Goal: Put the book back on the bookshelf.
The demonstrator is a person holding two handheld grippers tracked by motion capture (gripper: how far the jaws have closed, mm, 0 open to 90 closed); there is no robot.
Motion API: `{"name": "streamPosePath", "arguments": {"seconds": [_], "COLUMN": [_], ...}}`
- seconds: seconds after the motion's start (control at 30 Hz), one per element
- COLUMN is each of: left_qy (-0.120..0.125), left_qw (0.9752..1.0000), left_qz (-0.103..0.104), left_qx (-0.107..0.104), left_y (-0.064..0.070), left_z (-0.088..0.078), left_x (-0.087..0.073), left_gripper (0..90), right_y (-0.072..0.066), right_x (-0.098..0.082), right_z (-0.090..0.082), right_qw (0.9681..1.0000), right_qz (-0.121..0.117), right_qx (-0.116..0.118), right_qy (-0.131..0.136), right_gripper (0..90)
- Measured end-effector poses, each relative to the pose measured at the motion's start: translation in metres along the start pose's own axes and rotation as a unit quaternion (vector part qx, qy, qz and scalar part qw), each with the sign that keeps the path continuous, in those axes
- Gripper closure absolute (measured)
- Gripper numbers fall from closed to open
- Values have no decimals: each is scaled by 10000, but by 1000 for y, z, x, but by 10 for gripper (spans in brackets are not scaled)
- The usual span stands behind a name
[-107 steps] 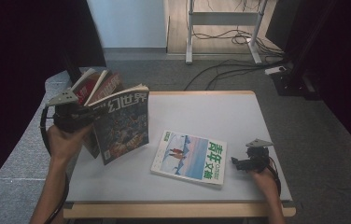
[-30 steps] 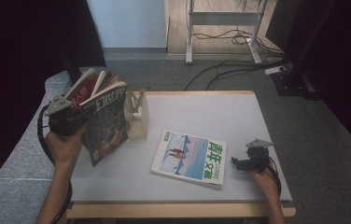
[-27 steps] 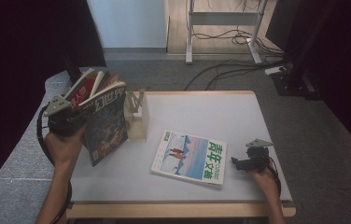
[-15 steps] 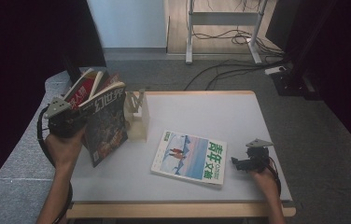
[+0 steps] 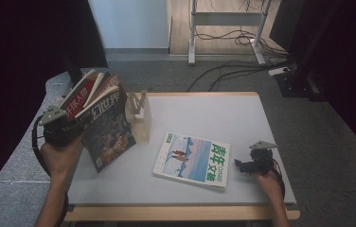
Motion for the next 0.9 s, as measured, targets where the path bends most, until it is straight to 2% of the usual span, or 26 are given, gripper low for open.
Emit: {"name": "streamPosePath", "arguments": {"seconds": [0.17,0.27,0.47,0.63,0.9], "left_qy": [-30,-45,122,218,328], "left_qw": [9998,9999,9998,9997,9993], "left_qz": [-79,0,-80,-52,-123], "left_qx": [-179,-129,-168,112,104], "left_y": [2,3,4,4,6], "left_z": [-1,-2,-6,-6,5], "left_x": [-2,0,5,12,23], "left_gripper": [815,824,829,830,830], "right_y": [0,0,0,0,0], "right_x": [0,0,0,0,0], "right_z": [0,0,0,0,0], "right_qw": [10000,10000,10000,10000,10000], "right_qz": [-1,-2,0,1,-1], "right_qx": [2,1,2,4,3], "right_qy": [1,1,1,1,2], "right_gripper": [7,7,7,7,7]}}
Point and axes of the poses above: each handheld gripper's, and its own axes: z roughly forward along the jaws, x roughly out of its top, y roughly to its right, the point moved 10 cm from there along z, roughly forward along the jaws, and after that the axes turned 13 degrees about -y, right-handed, at the moved point
